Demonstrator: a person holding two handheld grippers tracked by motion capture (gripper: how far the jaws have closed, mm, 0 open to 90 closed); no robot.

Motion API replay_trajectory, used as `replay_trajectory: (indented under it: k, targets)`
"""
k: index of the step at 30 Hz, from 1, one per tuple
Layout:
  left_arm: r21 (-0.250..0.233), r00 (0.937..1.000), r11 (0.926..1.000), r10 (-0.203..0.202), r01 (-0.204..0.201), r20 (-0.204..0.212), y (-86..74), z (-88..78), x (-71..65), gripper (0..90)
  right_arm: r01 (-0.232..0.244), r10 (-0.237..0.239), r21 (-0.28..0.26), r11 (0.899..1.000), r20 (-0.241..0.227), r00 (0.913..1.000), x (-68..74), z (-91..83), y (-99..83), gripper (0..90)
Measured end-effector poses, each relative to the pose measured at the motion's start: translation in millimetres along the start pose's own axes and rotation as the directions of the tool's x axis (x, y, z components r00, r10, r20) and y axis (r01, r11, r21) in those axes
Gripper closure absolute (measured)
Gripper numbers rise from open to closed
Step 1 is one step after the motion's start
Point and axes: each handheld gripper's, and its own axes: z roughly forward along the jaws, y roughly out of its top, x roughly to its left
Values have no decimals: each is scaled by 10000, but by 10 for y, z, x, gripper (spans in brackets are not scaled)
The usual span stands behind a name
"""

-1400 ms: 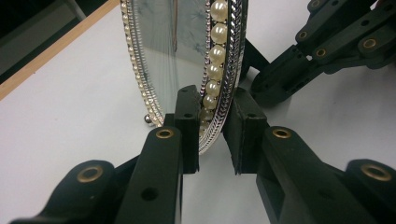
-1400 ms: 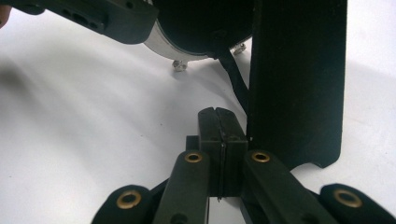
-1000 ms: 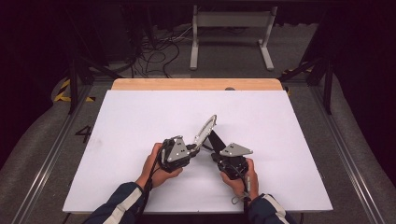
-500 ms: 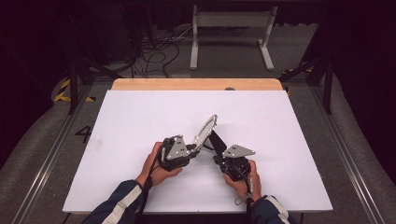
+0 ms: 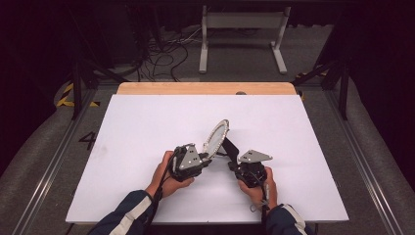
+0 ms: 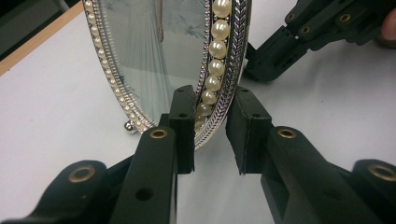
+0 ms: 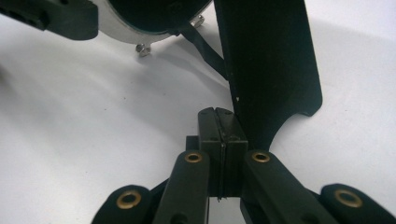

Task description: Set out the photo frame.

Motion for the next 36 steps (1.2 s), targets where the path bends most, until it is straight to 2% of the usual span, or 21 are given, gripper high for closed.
replay_trajectory:
  k: [3,8,11,15,16,19,21,25,27,30,32,33,36]
  targets:
    - [4,10000,10000,22,-22,36,11,5,-14,730,67,-67,-79,9999,-15,10000,-22,2,-5,900]
    - [-75,9995,9996,-255,256,182,3,22,-13,722,32,-32,-61,10000,25,10000,-73,8,4,900]
    - [-134,9993,9996,-261,265,260,-10,27,3,720,29,-29,-64,10000,9,10000,-85,8,6,900]
    - [85,9994,9997,-232,230,253,-27,50,7,695,-24,25,-94,10000,31,10000,-102,2,5,900]
    - [186,9989,9994,-308,301,358,-55,76,18,687,-17,17,-152,9999,-25,10000,-113,-8,-1,900]
    - [247,9989,9990,-368,360,306,-73,93,28,675,33,-33,-213,9998,-28,10000,-115,-21,-2,900]
    - [407,9991,9984,-406,400,136,-99,149,32,648,48,-61,-410,9991,-326,9995,-145,-44,2,900]
    - [330,9991,9986,-410,408,54,-117,168,34,644,24,-38,-366,9993,-383,9993,-166,-44,-2,900]
    - [303,9995,9990,-319,320,-22,-120,164,35,680,110,-119,-283,9995,-326,9994,-160,-43,1,900]
    - [325,9997,9992,-240,241,-33,-119,157,31,686,162,-167,-202,9997,-258,9995,-159,-44,9,900]
    - [351,9999,9994,-20,25,-118,-108,149,11,706,231,-233,-172,9996,-126,9996,-158,-59,19,900]
    - [286,9999,9996,78,-81,101,-99,131,7,726,214,-216,-175,9996,-79,9997,-164,-60,19,900]
    - [337,9998,9994,111,-116,149,-92,137,-13,738,149,-151,-184,9997,-112,9998,-184,-69,18,900]
